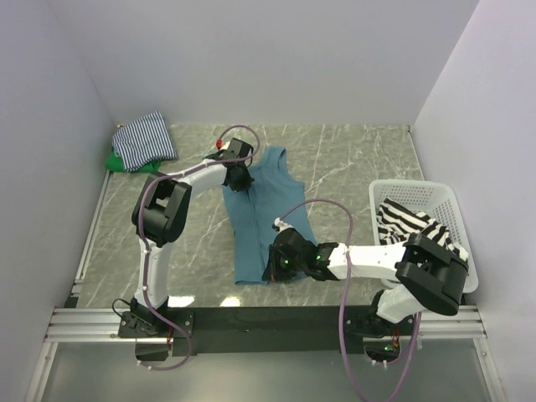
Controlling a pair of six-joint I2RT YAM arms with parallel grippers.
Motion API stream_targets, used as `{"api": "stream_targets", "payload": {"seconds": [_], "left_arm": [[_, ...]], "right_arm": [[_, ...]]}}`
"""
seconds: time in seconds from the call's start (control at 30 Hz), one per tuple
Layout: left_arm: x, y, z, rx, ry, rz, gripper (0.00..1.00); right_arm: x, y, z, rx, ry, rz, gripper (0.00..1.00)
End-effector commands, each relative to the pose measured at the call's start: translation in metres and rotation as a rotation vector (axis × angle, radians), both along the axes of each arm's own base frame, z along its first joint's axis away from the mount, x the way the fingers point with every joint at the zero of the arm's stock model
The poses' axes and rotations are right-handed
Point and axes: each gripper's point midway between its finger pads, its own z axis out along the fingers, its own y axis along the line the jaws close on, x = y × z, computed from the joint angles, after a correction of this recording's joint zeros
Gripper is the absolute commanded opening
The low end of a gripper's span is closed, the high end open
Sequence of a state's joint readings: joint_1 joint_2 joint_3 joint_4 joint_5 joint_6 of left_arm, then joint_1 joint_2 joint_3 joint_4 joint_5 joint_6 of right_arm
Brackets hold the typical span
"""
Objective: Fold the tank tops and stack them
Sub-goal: Fold the tank top
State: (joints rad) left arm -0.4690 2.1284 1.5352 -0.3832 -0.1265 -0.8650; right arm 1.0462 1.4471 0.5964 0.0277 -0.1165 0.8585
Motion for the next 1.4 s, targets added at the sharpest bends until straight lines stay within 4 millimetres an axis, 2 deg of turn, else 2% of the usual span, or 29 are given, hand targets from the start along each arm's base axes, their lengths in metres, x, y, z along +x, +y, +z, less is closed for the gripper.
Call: {"api": "stream_targets", "payload": {"seconds": [0.0,0.13,0.3,0.4,0.43,0.5,0.63,0.67,0.8,0.87,1.0,1.07,1.13,1.17,1.2,1.33,1.37], "left_arm": [[-0.004,-0.001,-0.004,0.036,-0.001,-0.025,0.05],[-0.003,-0.002,-0.002,0.027,-0.025,-0.024,0.04],[-0.011,-0.006,-0.024,0.051,0.029,-0.038,0.07],[-0.016,-0.009,-0.025,0.032,0.03,-0.032,0.11],[-0.03,-0.008,-0.035,0.015,0.054,-0.023,0.13],[-0.035,-0.01,-0.036,0.009,0.06,-0.027,0.13],[-0.058,-0.016,-0.051,0.003,0.103,-0.042,0.13],[-0.062,-0.021,-0.052,-0.004,0.103,-0.053,0.13],[-0.07,-0.022,-0.058,-0.005,0.115,-0.043,0.19],[-0.064,-0.024,-0.056,-0.002,0.11,-0.053,0.21],[-0.047,-0.032,-0.038,0.009,0.071,-0.087,0.26],[-0.042,-0.034,-0.04,0.025,0.075,-0.105,0.3],[-0.033,-0.042,-0.03,0.029,0.061,-0.134,0.32],[-0.03,-0.044,-0.028,0.027,0.056,-0.145,0.37],[-0.023,-0.048,-0.019,0.021,0.035,-0.158,0.4],[0.0,-0.044,0.016,-0.006,-0.034,-0.143,0.49],[0.01,-0.035,0.029,-0.03,-0.053,-0.121,0.5]], "right_arm": [[-0.005,-0.011,-0.003,-0.023,0.007,-0.006,0.0],[-0.004,-0.015,-0.012,-0.053,0.012,-0.016,0.0],[-0.009,-0.021,-0.026,-0.087,0.046,-0.022,0.0],[-0.014,-0.024,-0.027,-0.085,0.058,-0.023,0.0],[-0.015,-0.026,-0.024,-0.074,0.054,-0.025,0.0],[-0.015,-0.025,-0.019,-0.058,0.047,-0.023,0.0],[-0.024,-0.032,-0.019,-0.058,0.057,-0.019,0.0],[-0.025,-0.033,-0.018,-0.053,0.058,-0.019,0.0],[-0.029,-0.037,-0.019,-0.054,0.068,-0.024,0.0],[-0.027,-0.039,-0.019,-0.067,0.063,-0.03,0.0],[-0.028,-0.041,-0.02,-0.063,0.072,-0.043,0.04],[-0.029,-0.043,-0.022,-0.076,0.081,-0.048,0.04],[-0.027,-0.043,-0.02,-0.078,0.08,-0.051,0.11],[-0.026,-0.043,-0.02,-0.082,0.079,-0.053,0.15],[-0.025,-0.041,-0.017,-0.078,0.073,-0.052,0.26],[-0.017,-0.037,-0.001,-0.059,0.031,-0.047,0.43],[-0.016,-0.037,0.002,-0.063,0.025,-0.042,0.45]]}}
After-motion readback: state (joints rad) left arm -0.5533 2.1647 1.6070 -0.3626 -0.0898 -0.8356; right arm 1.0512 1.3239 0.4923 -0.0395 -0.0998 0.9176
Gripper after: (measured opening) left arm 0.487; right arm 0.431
